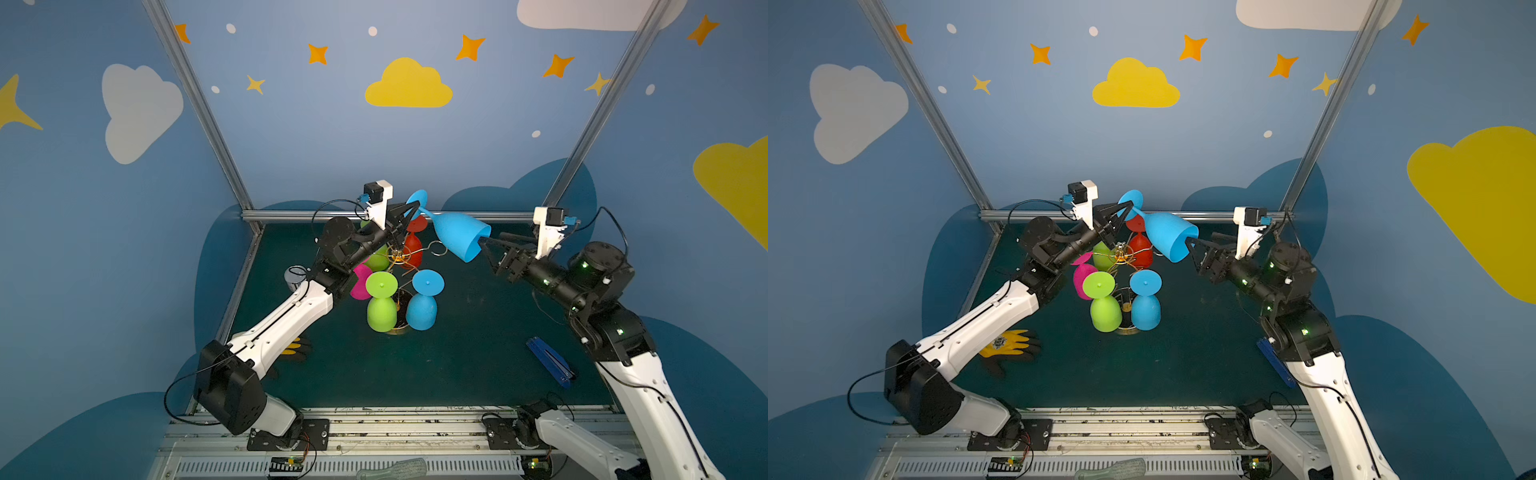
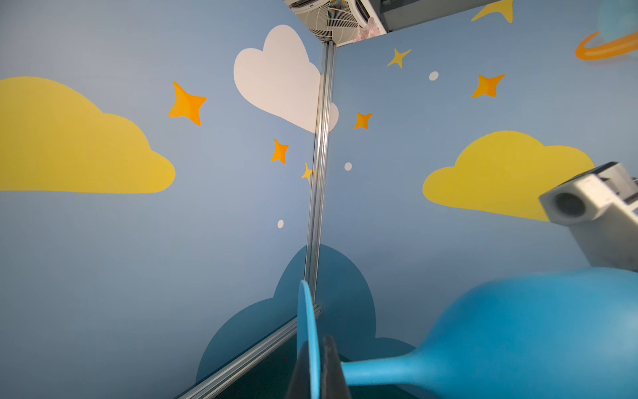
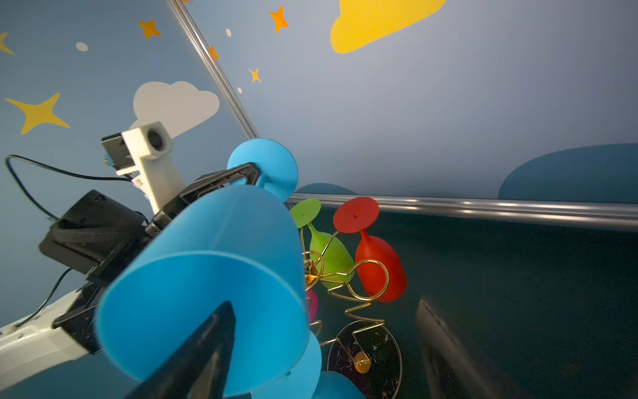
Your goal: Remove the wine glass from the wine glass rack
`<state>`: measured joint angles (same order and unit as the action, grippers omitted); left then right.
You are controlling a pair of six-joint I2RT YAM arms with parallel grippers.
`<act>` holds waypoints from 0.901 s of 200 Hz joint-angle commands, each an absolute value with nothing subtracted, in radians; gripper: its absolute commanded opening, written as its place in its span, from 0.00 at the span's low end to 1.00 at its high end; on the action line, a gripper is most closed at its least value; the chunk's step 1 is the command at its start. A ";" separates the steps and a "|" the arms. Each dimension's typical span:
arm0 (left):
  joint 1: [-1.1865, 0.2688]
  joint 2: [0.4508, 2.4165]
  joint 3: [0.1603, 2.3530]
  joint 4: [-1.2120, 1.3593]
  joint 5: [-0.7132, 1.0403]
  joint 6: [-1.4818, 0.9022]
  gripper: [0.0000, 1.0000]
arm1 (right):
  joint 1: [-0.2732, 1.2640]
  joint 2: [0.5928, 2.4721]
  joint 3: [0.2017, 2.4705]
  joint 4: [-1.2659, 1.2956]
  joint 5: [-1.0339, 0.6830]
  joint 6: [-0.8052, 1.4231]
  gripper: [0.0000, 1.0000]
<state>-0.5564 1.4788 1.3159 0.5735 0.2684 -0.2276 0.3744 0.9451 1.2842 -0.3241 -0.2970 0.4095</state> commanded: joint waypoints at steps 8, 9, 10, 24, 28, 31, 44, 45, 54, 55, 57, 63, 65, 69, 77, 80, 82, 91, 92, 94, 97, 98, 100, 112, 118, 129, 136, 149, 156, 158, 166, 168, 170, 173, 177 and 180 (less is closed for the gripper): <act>-0.553 1.458 1.324 0.599 0.302 -0.248 0.03 | 0.369 0.989 1.297 -0.251 -0.339 0.448 0.68; -0.552 1.458 1.323 0.598 0.302 -0.247 0.03 | 0.370 0.991 1.298 -0.249 -0.342 0.449 0.68; -0.552 1.458 1.324 0.598 0.303 -0.247 0.03 | 0.370 0.993 1.298 -0.247 -0.344 0.449 0.67; -0.552 1.459 1.327 0.587 0.300 -0.242 0.03 | 0.370 1.014 1.306 -0.220 -0.368 0.466 0.54; -0.553 1.459 1.327 0.582 0.298 -0.239 0.03 | 0.369 1.019 1.307 -0.215 -0.374 0.470 0.51; -0.552 1.459 1.328 0.581 0.296 -0.237 0.03 | 0.369 1.022 1.307 -0.210 -0.378 0.473 0.49; -0.551 1.461 1.323 0.574 0.289 -0.229 0.04 | 0.370 1.031 1.307 -0.192 -0.396 0.484 0.41; -0.551 1.461 1.322 0.573 0.290 -0.228 0.04 | 0.370 1.031 1.308 -0.190 -0.397 0.485 0.41; -0.551 1.459 1.321 0.569 0.287 -0.221 0.04 | 0.370 1.033 1.304 -0.179 -0.407 0.496 0.35; -0.551 1.459 1.321 0.568 0.288 -0.220 0.04 | 0.370 1.034 1.303 -0.178 -0.408 0.496 0.35; -0.551 1.461 1.321 0.567 0.286 -0.219 0.05 | 0.370 1.034 1.303 -0.177 -0.408 0.499 0.33; -0.550 1.461 1.321 0.563 0.284 -0.213 0.06 | 0.370 1.034 1.302 -0.173 -0.412 0.504 0.30; -0.551 1.461 1.321 0.563 0.284 -0.212 0.06 | 0.370 1.034 1.301 -0.173 -0.412 0.505 0.28; -0.550 1.460 1.321 0.562 0.283 -0.208 0.07 | 0.370 1.034 1.299 -0.173 -0.412 0.507 0.25; -0.549 1.461 1.321 0.561 0.278 -0.204 0.08 | 0.370 1.034 1.301 -0.171 -0.416 0.508 0.18; -0.549 1.460 1.321 0.563 0.279 -0.203 0.09 | 0.370 1.033 1.300 -0.172 -0.417 0.508 0.16; -0.549 1.460 1.321 0.563 0.279 -0.203 0.09 | 0.370 1.032 1.301 -0.171 -0.419 0.508 0.14; -0.547 1.462 1.322 0.565 0.278 -0.201 0.10 | 0.369 1.032 1.301 -0.170 -0.423 0.511 0.07; -0.547 1.461 1.322 0.565 0.278 -0.201 0.10 | 0.369 1.032 1.301 -0.169 -0.423 0.511 0.06; -0.548 1.461 1.322 0.565 0.278 -0.201 0.10 | 0.370 1.032 1.302 -0.169 -0.423 0.512 0.04; -0.548 1.461 1.322 0.565 0.279 -0.202 0.10 | 0.370 1.032 1.303 -0.169 -0.423 0.514 0.01; -0.548 1.462 1.323 0.565 0.279 -0.202 0.10 | 0.370 1.032 1.303 -0.169 -0.425 0.515 0.01; -0.548 1.461 1.323 0.565 0.280 -0.202 0.10 | 0.370 1.032 1.304 -0.167 -0.426 0.516 0.00; -0.547 1.461 1.324 0.563 0.285 -0.199 0.11 | 0.370 1.032 1.302 -0.161 -0.432 0.527 0.00; -0.546 1.459 1.322 0.563 0.288 -0.197 0.11 | 0.370 1.031 1.302 -0.161 -0.432 0.532 0.00; -0.546 1.458 1.321 0.559 0.291 -0.194 0.11 | 0.370 1.027 1.302 -0.162 -0.430 0.535 0.00; -0.545 1.455 1.319 0.554 0.292 -0.192 0.13 | 0.370 1.024 1.301 -0.164 -0.425 0.535 0.00; -0.543 1.448 1.315 0.549 0.293 -0.187 0.19 | 0.370 1.016 1.301 -0.165 -0.419 0.534 0.00; -0.543 1.445 1.312 0.547 0.290 -0.183 0.25 | 0.370 1.011 1.304 -0.172 -0.413 0.530 0.00; -0.542 1.444 1.310 0.546 0.290 -0.181 0.26 | 0.370 1.010 1.306 -0.174 -0.410 0.529 0.00; -0.540 1.438 1.308 0.542 0.287 -0.174 0.32 | 0.370 1.003 1.312 -0.187 -0.399 0.520 0.00; -0.540 1.436 1.306 0.540 0.286 -0.172 0.35 | 0.369 1.000 1.313 -0.191 -0.395 0.517 0.00; -0.539 1.434 1.305 0.539 0.284 -0.169 0.38 | 0.368 0.999 1.315 -0.196 -0.390 0.513 0.00; -0.537 1.430 1.305 0.537 0.280 -0.165 0.42 | 0.367 0.995 1.317 -0.203 -0.384 0.509 0.00; -0.536 1.426 1.303 0.533 0.274 -0.160 0.49 | 0.367 0.990 1.319 -0.211 -0.375 0.502 0.00; -0.534 1.422 1.302 0.529 0.271 -0.156 0.54 | 0.367 0.985 1.322 -0.218 -0.367 0.496 0.00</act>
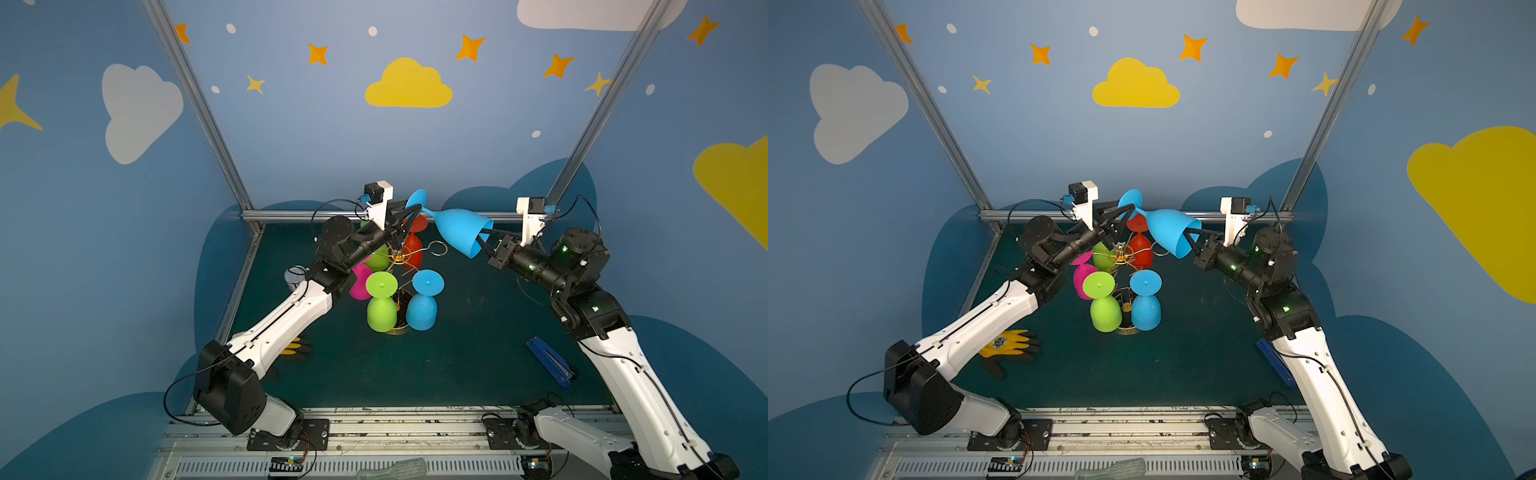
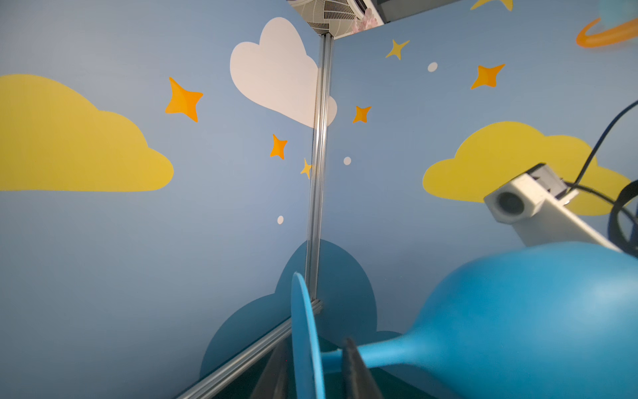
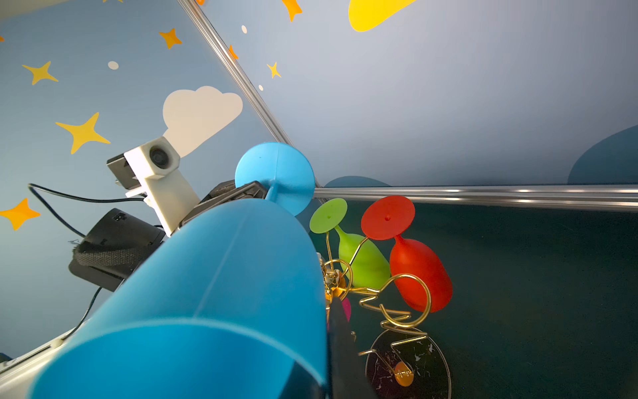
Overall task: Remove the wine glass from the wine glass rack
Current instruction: 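Open the left gripper and pull it back while the right gripper holds the glass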
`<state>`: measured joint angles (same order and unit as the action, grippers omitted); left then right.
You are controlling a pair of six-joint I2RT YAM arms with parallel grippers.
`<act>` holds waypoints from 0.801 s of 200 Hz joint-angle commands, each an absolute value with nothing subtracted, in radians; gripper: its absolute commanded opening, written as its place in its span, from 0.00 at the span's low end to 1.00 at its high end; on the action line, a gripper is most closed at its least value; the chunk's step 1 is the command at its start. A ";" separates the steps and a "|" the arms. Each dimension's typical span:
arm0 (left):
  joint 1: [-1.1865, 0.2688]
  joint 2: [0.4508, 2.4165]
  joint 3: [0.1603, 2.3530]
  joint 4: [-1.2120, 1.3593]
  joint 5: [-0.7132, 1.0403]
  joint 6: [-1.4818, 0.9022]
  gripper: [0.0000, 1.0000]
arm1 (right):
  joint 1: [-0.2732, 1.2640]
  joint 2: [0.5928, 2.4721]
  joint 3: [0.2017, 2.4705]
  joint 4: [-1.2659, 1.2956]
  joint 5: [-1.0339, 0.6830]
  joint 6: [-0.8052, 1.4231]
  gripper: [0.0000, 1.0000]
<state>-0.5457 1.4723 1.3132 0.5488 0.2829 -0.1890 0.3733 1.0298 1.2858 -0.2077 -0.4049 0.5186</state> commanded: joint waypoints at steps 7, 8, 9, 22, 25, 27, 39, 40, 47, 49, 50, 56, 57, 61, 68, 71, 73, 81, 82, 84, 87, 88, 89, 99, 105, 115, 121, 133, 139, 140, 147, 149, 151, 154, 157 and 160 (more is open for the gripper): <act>-0.528 1.413 1.301 0.517 0.265 -0.148 0.68 | 0.364 0.973 1.325 -0.233 -0.348 0.481 0.00; -0.527 1.411 1.301 0.516 0.265 -0.147 0.70 | 0.363 0.971 1.326 -0.236 -0.345 0.479 0.00; -0.527 1.410 1.301 0.512 0.264 -0.146 0.73 | 0.362 0.970 1.326 -0.240 -0.342 0.477 0.00; -0.511 1.389 1.304 0.482 0.249 -0.145 0.92 | 0.357 0.947 1.334 -0.282 -0.300 0.442 0.00; -0.506 1.384 1.304 0.477 0.249 -0.145 0.94 | 0.355 0.942 1.337 -0.296 -0.290 0.431 0.00; -0.504 1.381 1.303 0.473 0.247 -0.146 0.95 | 0.355 0.939 1.341 -0.307 -0.283 0.426 0.00; -0.479 1.352 1.290 0.471 0.248 -0.150 0.99 | 0.347 0.923 1.364 -0.386 -0.243 0.382 0.00; -0.477 1.349 1.289 0.471 0.248 -0.150 0.99 | 0.346 0.922 1.365 -0.393 -0.240 0.377 0.00; -0.457 1.322 1.276 0.470 0.256 -0.158 0.99 | 0.342 0.914 1.379 -0.442 -0.216 0.354 0.00; -0.452 1.311 1.270 0.470 0.257 -0.167 0.99 | 0.340 0.912 1.381 -0.454 -0.210 0.345 0.00; -0.443 1.307 1.267 0.470 0.258 -0.170 0.99 | 0.339 0.911 1.384 -0.460 -0.207 0.342 0.00; -0.419 1.276 1.247 0.477 0.268 -0.193 0.99 | 0.335 0.902 1.391 -0.499 -0.188 0.326 0.00; -0.413 1.269 1.244 0.479 0.271 -0.195 0.99 | 0.334 0.900 1.392 -0.504 -0.185 0.324 0.00; -0.394 1.246 1.229 0.487 0.285 -0.204 1.00 | 0.332 0.894 1.394 -0.524 -0.173 0.315 0.00; -0.360 1.206 1.206 0.485 0.294 -0.211 1.00 | 0.327 0.881 1.398 -0.559 -0.155 0.299 0.00; -0.346 1.187 1.199 0.478 0.294 -0.211 0.99 | 0.327 0.875 1.399 -0.575 -0.147 0.292 0.00; -0.335 1.175 1.195 0.471 0.293 -0.209 0.99 | 0.326 0.870 1.401 -0.585 -0.140 0.287 0.00; -0.296 1.130 1.185 0.428 0.289 -0.196 0.99 | 0.324 0.857 1.408 -0.628 -0.103 0.270 0.00; -0.292 1.125 1.185 0.422 0.288 -0.194 0.99 | 0.323 0.856 1.409 -0.633 -0.098 0.269 0.00; -0.283 1.115 1.184 0.407 0.287 -0.190 0.99 | 0.322 0.854 1.413 -0.646 -0.087 0.265 0.00; -0.268 1.100 1.183 0.386 0.287 -0.179 0.99 | 0.322 0.851 1.415 -0.664 -0.068 0.258 0.00; -0.265 1.095 1.183 0.379 0.287 -0.177 0.99 | 0.322 0.850 1.417 -0.670 -0.062 0.256 0.00; -0.259 1.089 1.182 0.372 0.286 -0.174 0.99 | 0.321 0.850 1.420 -0.676 -0.055 0.254 0.00; -0.229 1.046 1.172 0.311 0.253 -0.143 0.99 | 0.317 0.854 1.447 -0.745 0.016 0.238 0.00; -0.215 1.021 1.164 0.279 0.233 -0.126 0.99 | 0.315 0.865 1.471 -0.791 0.054 0.219 0.00; -0.191 0.984 1.137 0.245 0.190 -0.098 0.99 | 0.310 0.898 1.518 -0.868 0.094 0.189 0.00; -0.176 0.965 1.117 0.235 0.181 -0.089 0.99 | 0.309 0.924 1.548 -0.913 0.110 0.169 0.00; -0.149 0.933 1.073 0.217 0.151 -0.085 0.99 | 0.310 0.980 1.599 -0.986 0.125 0.146 0.00; -0.131 0.923 1.066 0.181 0.145 -0.084 0.99 | 0.310 1.008 1.616 -1.014 0.127 0.138 0.00; -0.128 0.923 1.066 0.173 0.144 -0.084 0.99 | 0.309 1.013 1.618 -1.018 0.127 0.137 0.00; -0.100 0.925 1.071 0.113 0.145 -0.098 1.00 | 0.309 1.043 1.628 -1.037 0.124 0.130 0.00; -0.091 0.926 1.072 0.097 0.143 -0.105 0.99 | 0.309 1.050 1.629 -1.041 0.124 0.130 0.00; -0.084 0.929 1.072 0.081 0.140 -0.111 0.99 | 0.308 1.058 1.629 -1.045 0.124 0.129 0.00; -0.071 0.932 1.072 0.062 0.129 -0.125 0.99 | 0.308 1.068 1.629 -1.047 0.123 0.126 0.00; -0.062 0.935 1.069 0.047 0.111 -0.141 0.99 | 0.308 1.078 1.627 -1.048 0.123 0.125 0.00; -0.054 0.939 1.061 0.038 0.087 -0.159 0.99 | 0.307 1.089 1.625 -1.049 0.124 0.122 0.00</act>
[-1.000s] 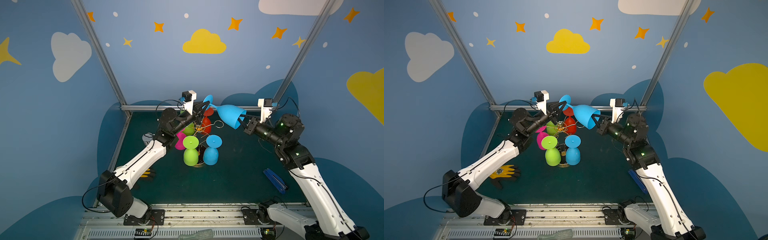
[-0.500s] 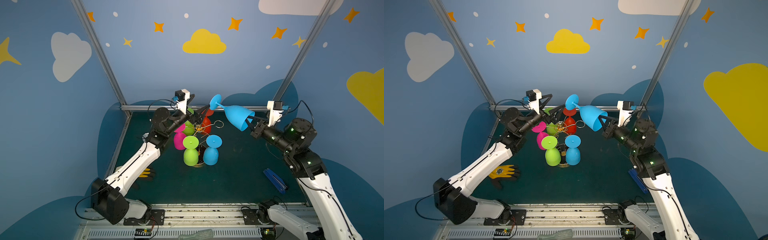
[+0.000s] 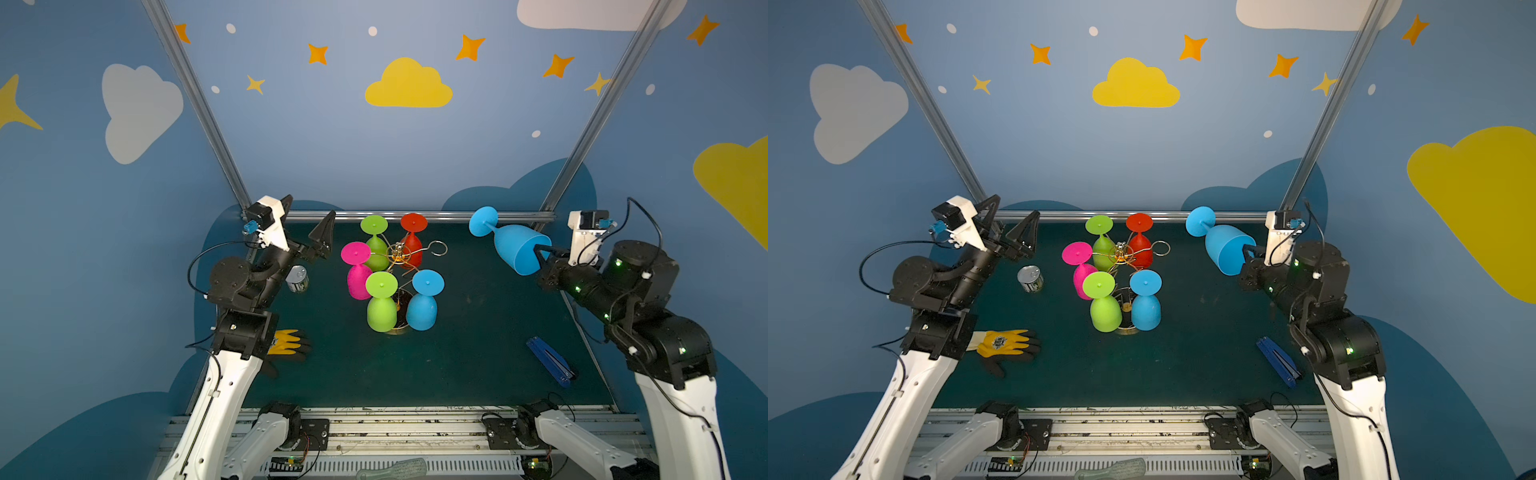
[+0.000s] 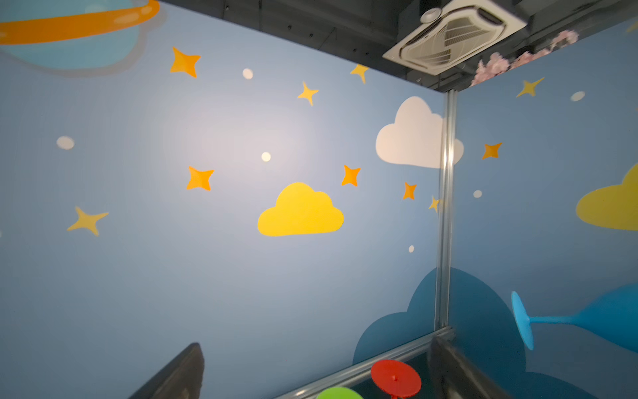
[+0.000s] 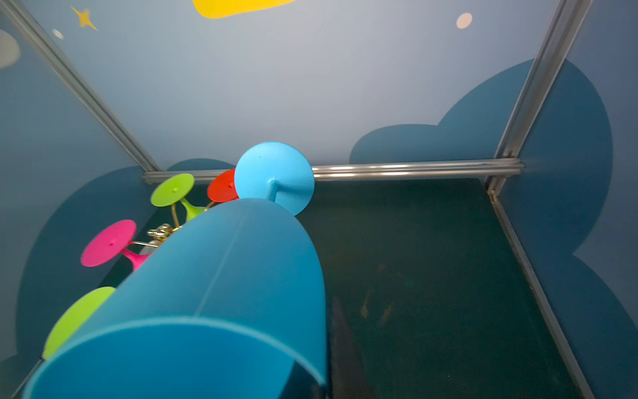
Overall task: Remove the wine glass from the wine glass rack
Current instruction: 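Open the left gripper and pull it back while the right gripper holds the glass, then carry the light blue glass beside the rack and lower it upright with the right gripper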
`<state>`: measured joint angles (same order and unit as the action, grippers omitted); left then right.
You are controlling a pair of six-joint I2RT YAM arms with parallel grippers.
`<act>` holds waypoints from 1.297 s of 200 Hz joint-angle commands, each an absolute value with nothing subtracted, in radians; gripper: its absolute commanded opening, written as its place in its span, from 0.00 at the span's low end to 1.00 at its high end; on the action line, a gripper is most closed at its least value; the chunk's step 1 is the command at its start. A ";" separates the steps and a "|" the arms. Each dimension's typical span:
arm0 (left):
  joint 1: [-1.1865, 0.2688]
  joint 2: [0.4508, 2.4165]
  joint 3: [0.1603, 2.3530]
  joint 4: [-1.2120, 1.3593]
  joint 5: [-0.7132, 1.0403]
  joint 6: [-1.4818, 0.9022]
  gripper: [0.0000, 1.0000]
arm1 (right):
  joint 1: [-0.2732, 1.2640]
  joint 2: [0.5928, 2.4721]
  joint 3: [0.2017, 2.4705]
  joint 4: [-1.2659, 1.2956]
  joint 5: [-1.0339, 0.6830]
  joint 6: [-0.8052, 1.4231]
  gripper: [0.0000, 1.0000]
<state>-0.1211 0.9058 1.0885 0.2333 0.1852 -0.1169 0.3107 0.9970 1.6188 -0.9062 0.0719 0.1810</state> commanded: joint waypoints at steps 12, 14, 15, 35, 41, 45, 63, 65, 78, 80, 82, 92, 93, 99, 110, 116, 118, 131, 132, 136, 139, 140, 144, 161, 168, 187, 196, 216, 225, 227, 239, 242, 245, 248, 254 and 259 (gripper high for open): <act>-0.028 0.947 1.015 0.030 0.002 -0.205 0.99 | 0.307 1.134 1.622 -1.051 0.129 0.110 0.00; -0.023 0.947 1.009 0.032 -0.007 -0.209 0.99 | 0.307 1.142 1.623 -1.051 0.130 0.106 0.00; -0.021 0.948 1.005 0.034 -0.011 -0.211 0.99 | 0.306 1.145 1.624 -1.050 0.131 0.104 0.00; 0.041 0.961 0.957 0.038 -0.023 -0.278 0.99 | 0.300 1.253 1.656 -1.044 0.170 0.050 0.00; 0.056 0.966 0.953 0.033 -0.022 -0.297 0.99 | 0.291 1.297 1.677 -1.046 0.184 0.038 0.00; 0.066 0.970 0.947 0.036 -0.019 -0.312 0.99 | 0.281 1.332 1.699 -1.048 0.187 0.037 0.00; 0.094 0.967 0.899 0.092 0.008 -0.339 0.99 | 0.243 1.492 1.826 -1.069 0.120 0.033 0.00; 0.094 0.967 0.896 0.096 0.010 -0.337 0.99 | 0.241 1.510 1.839 -1.073 0.116 0.030 0.00; 0.094 0.959 0.881 0.101 0.022 -0.313 0.98 | 0.239 1.635 1.947 -1.122 0.120 0.012 0.00; 0.094 0.957 0.878 0.102 0.023 -0.310 0.98 | 0.239 1.652 1.968 -1.133 0.122 0.008 0.00; 0.094 0.956 0.875 0.103 0.024 -0.306 0.98 | 0.239 1.673 1.984 -1.144 0.124 0.005 0.00; 0.094 0.947 0.858 0.117 0.025 -0.292 0.98 | 0.239 1.757 2.073 -1.189 0.138 -0.008 0.00; 0.094 0.946 0.856 0.118 0.024 -0.292 0.98 | 0.239 1.764 2.079 -1.193 0.139 -0.008 0.00; 0.095 0.940 0.848 0.127 0.022 -0.286 0.98 | 0.238 1.810 2.123 -1.213 0.149 -0.012 0.00; 0.095 0.934 0.836 0.142 0.020 -0.282 0.99 | 0.239 1.876 2.184 -1.237 0.167 -0.019 0.00; 0.096 0.931 0.831 0.149 0.019 -0.280 0.99 | 0.239 1.905 2.209 -1.243 0.172 -0.022 0.00; 0.095 0.932 0.830 0.151 0.018 -0.280 0.98 | 0.238 1.915 2.216 -1.246 0.174 -0.022 0.00; 0.097 0.931 0.820 0.158 0.012 -0.278 0.99 | 0.239 1.963 2.255 -1.248 0.185 -0.021 0.00; 0.097 0.931 0.820 0.158 0.012 -0.277 0.98 | 0.239 1.966 2.256 -1.248 0.186 -0.019 0.00; 0.097 0.932 0.819 0.158 0.008 -0.274 0.99 | 0.240 1.980 2.261 -1.238 0.190 -0.014 0.00; 0.097 0.931 0.817 0.158 0.006 -0.272 0.99 | 0.240 1.987 2.262 -1.232 0.191 -0.011 0.00; 0.097 0.932 0.817 0.158 0.005 -0.272 0.98 | 0.240 1.987 2.262 -1.232 0.191 -0.011 0.00; 0.097 0.932 0.815 0.158 0.000 -0.269 0.98 | 0.242 1.997 2.264 -1.223 0.187 -0.007 0.00; 0.098 0.938 0.808 0.160 -0.024 -0.265 0.98 | 0.250 2.026 2.277 -1.200 0.172 0.002 0.00; 0.099 0.942 0.808 0.157 -0.025 -0.263 0.98 | 0.251 2.035 2.276 -1.185 0.175 0.004 0.00; 0.103 0.937 0.818 0.143 -0.014 -0.265 0.99 | 0.257 2.080 2.297 -1.172 0.176 -0.001 0.00; 0.103 0.930 0.818 0.140 -0.014 -0.267 0.99 | 0.261 2.110 2.329 -1.191 0.192 0.001 0.00; 0.103 0.911 0.803 0.158 -0.016 -0.274 0.99 | 0.265 2.157 2.354 -1.203 0.203 -0.004 0.00; 0.106 0.911 0.803 0.160 -0.018 -0.273 0.99 | 0.267 2.173 2.362 -1.211 0.210 -0.008 0.00; 0.106 0.910 0.805 0.158 -0.018 -0.273 0.99 | 0.267 2.178 2.365 -1.212 0.210 -0.009 0.00; 0.109 0.909 0.813 0.145 -0.020 -0.274 0.99 | 0.273 2.204 2.382 -1.224 0.210 -0.008 0.00; 0.109 0.907 0.813 0.143 -0.022 -0.275 0.99 | 0.274 2.210 2.386 -1.227 0.207 -0.009 0.00; 0.109 0.906 0.813 0.144 -0.024 -0.279 0.99 | 0.276 2.217 2.387 -1.228 0.204 -0.010 0.00; 0.109 0.903 0.811 0.146 -0.024 -0.280 0.99 | 0.278 2.223 2.387 -1.228 0.200 -0.011 0.00; 0.109 0.899 0.805 0.153 -0.024 -0.288 0.99 | 0.281 2.235 2.387 -1.227 0.204 -0.013 0.00; 0.109 0.895 0.799 0.161 -0.020 -0.292 0.99 | 0.285 2.243 2.388 -1.225 0.213 -0.016 0.00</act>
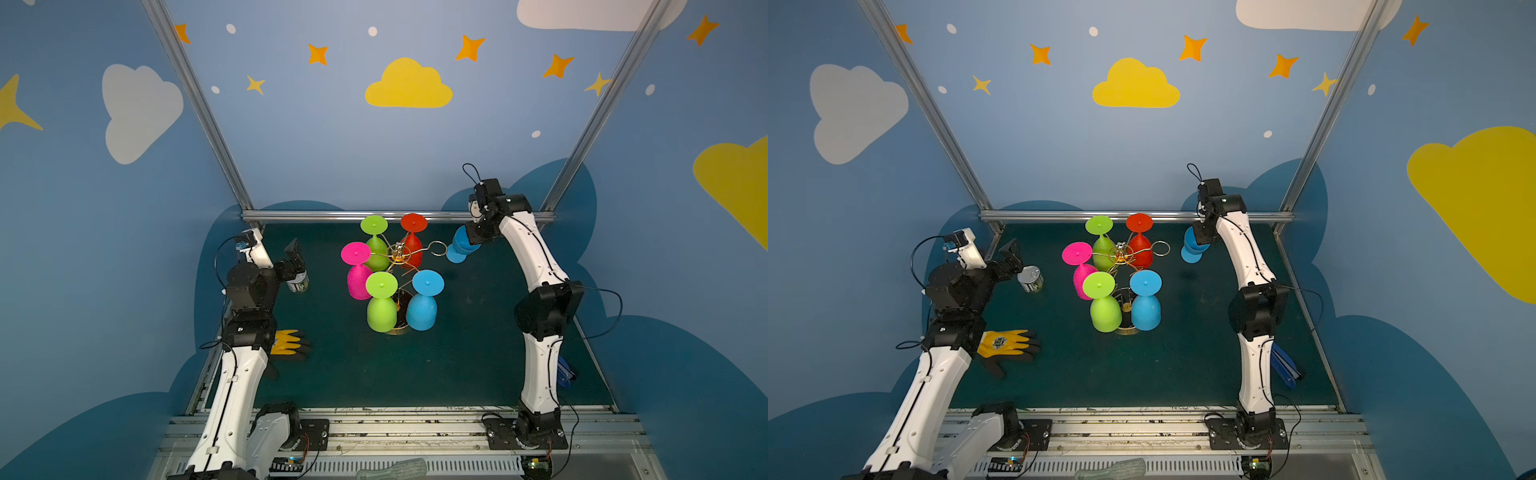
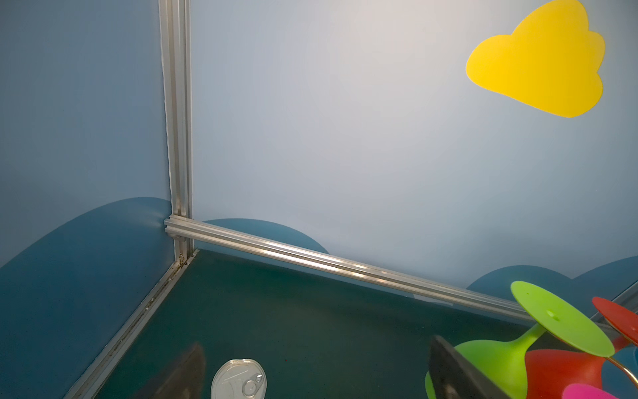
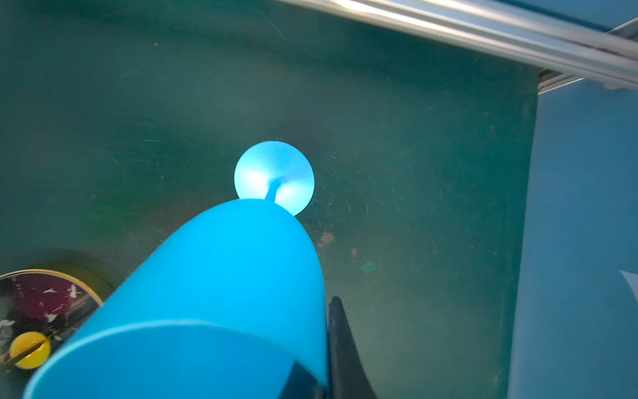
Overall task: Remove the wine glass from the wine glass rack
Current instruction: 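Carry the light blue glass beside the rack and lower it upright with the right gripper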
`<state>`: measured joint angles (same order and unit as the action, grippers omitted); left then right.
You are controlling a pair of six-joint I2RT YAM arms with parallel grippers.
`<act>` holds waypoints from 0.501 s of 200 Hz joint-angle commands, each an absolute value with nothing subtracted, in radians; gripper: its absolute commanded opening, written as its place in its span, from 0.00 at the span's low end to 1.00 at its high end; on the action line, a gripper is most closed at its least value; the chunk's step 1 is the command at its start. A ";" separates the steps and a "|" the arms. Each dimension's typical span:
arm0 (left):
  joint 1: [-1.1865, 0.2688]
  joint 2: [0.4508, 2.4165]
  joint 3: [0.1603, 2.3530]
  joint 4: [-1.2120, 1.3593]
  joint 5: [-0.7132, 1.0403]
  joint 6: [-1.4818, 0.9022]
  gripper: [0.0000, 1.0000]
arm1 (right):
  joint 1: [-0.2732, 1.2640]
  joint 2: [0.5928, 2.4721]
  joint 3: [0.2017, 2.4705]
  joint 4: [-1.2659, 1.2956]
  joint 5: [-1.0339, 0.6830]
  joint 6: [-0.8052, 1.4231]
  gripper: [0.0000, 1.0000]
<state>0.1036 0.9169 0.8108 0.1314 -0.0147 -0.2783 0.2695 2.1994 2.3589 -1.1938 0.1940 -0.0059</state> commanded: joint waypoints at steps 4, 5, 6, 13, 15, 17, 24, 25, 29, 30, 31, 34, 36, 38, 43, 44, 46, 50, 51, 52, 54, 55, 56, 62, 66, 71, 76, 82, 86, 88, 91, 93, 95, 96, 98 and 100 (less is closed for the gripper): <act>0.108 0.893 0.795 0.169 -0.017 -0.295 0.99 | 0.287 2.251 2.387 -1.224 0.221 -0.018 0.00; 0.108 0.893 0.793 0.170 -0.017 -0.296 0.99 | 0.287 2.253 2.388 -1.223 0.223 -0.018 0.00; 0.109 0.893 0.792 0.171 -0.016 -0.297 0.99 | 0.287 2.256 2.387 -1.223 0.224 -0.019 0.00; 0.109 0.893 0.789 0.178 -0.010 -0.299 0.98 | 0.290 2.268 2.387 -1.219 0.230 -0.023 0.00; 0.109 0.893 0.790 0.178 -0.009 -0.298 0.98 | 0.290 2.270 2.387 -1.218 0.232 -0.024 0.00; 0.109 0.894 0.790 0.177 -0.007 -0.298 0.98 | 0.291 2.273 2.387 -1.217 0.233 -0.024 0.00; 0.109 0.897 0.794 0.172 -0.005 -0.298 0.98 | 0.292 2.284 2.388 -1.213 0.234 -0.028 0.00; 0.109 0.898 0.794 0.171 -0.004 -0.297 0.98 | 0.293 2.285 2.387 -1.212 0.234 -0.028 0.00; 0.109 0.899 0.797 0.168 -0.002 -0.295 0.98 | 0.293 2.292 2.389 -1.211 0.233 -0.029 0.00; 0.109 0.899 0.798 0.167 -0.002 -0.295 0.98 | 0.293 2.294 2.388 -1.211 0.233 -0.029 0.00; 0.109 0.899 0.798 0.167 -0.002 -0.294 0.98 | 0.293 2.294 2.389 -1.210 0.233 -0.029 0.00; 0.109 0.899 0.800 0.165 -0.002 -0.291 0.98 | 0.293 2.299 2.391 -1.210 0.233 -0.029 0.00; 0.110 0.899 0.800 0.164 -0.002 -0.290 0.98 | 0.293 2.301 2.392 -1.210 0.233 -0.029 0.00; 0.109 0.899 0.801 0.163 -0.002 -0.289 0.98 | 0.294 2.304 2.394 -1.210 0.233 -0.028 0.00; 0.109 0.898 0.802 0.162 -0.003 -0.289 0.98 | 0.293 2.310 2.397 -1.210 0.232 -0.027 0.00; 0.109 0.898 0.801 0.162 -0.003 -0.288 0.98 | 0.293 2.311 2.397 -1.210 0.232 -0.027 0.00; 0.108 0.898 0.801 0.163 -0.004 -0.288 0.98 | 0.293 2.313 2.398 -1.210 0.232 -0.027 0.00; 0.109 0.898 0.800 0.163 -0.006 -0.287 0.98 | 0.293 2.317 2.397 -1.209 0.229 -0.029 0.00; 0.109 0.897 0.800 0.163 -0.006 -0.287 0.98 | 0.293 2.317 2.397 -1.209 0.229 -0.027 0.00; 0.109 0.896 0.801 0.163 -0.006 -0.288 0.98 | 0.294 2.318 2.397 -1.209 0.229 -0.027 0.00; 0.109 0.896 0.798 0.162 -0.007 -0.287 0.98 | 0.293 2.320 2.398 -1.207 0.227 -0.028 0.00; 0.109 0.895 0.799 0.162 -0.007 -0.287 0.98 | 0.293 2.321 2.398 -1.207 0.227 -0.027 0.00; 0.109 0.895 0.798 0.163 -0.007 -0.287 0.98 | 0.293 2.322 2.397 -1.207 0.226 -0.027 0.00; 0.109 0.893 0.796 0.164 -0.009 -0.288 0.98 | 0.293 2.326 2.396 -1.205 0.224 -0.028 0.00; 0.109 0.893 0.796 0.165 -0.009 -0.289 0.98 | 0.292 2.328 2.398 -1.203 0.222 -0.029 0.00; 0.109 0.894 0.795 0.166 -0.007 -0.292 0.98 | 0.293 2.333 2.398 -1.203 0.221 -0.029 0.00; 0.108 0.894 0.795 0.168 -0.004 -0.293 0.98 | 0.292 2.337 2.403 -1.204 0.218 -0.029 0.00; 0.109 0.898 0.795 0.169 0.000 -0.293 0.98 | 0.293 2.343 2.406 -1.206 0.215 -0.028 0.00; 0.109 0.899 0.795 0.170 0.004 -0.294 0.98 | 0.292 2.346 2.408 -1.208 0.213 -0.027 0.00; 0.109 0.899 0.795 0.170 0.005 -0.294 0.98 | 0.292 2.347 2.410 -1.209 0.212 -0.028 0.00; 0.109 0.899 0.795 0.170 0.005 -0.296 0.98 | 0.291 2.349 2.411 -1.209 0.211 -0.027 0.00; 0.109 0.899 0.795 0.170 0.006 -0.296 0.98 | 0.291 2.350 2.413 -1.210 0.210 -0.027 0.00; 0.109 0.900 0.795 0.170 0.007 -0.297 0.98 | 0.290 2.351 2.414 -1.209 0.207 -0.027 0.00; 0.109 0.899 0.795 0.170 0.006 -0.297 0.98 | 0.290 2.352 2.415 -1.209 0.205 -0.026 0.00; 0.109 0.901 0.795 0.170 0.006 -0.296 0.98 | 0.290 2.354 2.416 -1.211 0.204 -0.024 0.00; 0.109 0.900 0.795 0.170 0.006 -0.296 0.98 | 0.289 2.355 2.417 -1.212 0.201 -0.025 0.00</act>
